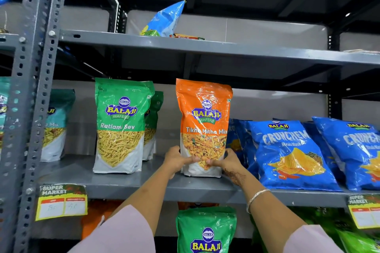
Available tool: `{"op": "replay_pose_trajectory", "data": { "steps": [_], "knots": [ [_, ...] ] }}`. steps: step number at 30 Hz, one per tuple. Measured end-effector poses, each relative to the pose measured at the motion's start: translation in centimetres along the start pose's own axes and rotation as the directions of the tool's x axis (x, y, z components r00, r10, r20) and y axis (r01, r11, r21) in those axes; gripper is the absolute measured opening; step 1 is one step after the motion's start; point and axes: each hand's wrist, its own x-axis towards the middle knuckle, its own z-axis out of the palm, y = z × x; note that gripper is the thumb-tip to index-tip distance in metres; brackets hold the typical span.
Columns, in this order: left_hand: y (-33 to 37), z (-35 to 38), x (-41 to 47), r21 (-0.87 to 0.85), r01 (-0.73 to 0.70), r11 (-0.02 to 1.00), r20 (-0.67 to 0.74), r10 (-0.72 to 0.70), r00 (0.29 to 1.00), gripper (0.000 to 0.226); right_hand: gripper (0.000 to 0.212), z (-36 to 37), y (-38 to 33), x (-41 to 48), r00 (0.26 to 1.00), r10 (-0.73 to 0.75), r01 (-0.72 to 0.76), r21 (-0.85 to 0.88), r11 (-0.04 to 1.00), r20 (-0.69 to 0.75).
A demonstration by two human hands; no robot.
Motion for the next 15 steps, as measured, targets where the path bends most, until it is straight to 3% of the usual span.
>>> {"op": "replay_pose_trajectory", "data": {
  "steps": [7,11,15],
  "knots": [
    [1.6,0.2,-1.9,0.005,-0.034,0.999,-0.032,0.034,0.999,0.056,0.076,-1.0,-1.0,-2.0,0.997,-0.049,0.048,-0.026,0.999,-0.052],
    [3.3,0.6,-3.3,0.019,-0.058,0.998,-0.031,0.058,0.998,0.061,0.098,-2.3,-2.1,-3.7,0.994,-0.098,0.097,-0.031,0.995,-0.045],
    [4.9,1.9,-5.1,-0.009,-0.090,0.996,-0.014,0.090,0.996,0.059,0.078,-4.4,-3.5,-6.4,0.986,-0.127,0.121,-0.060,0.991,-0.111]
  ]
}}
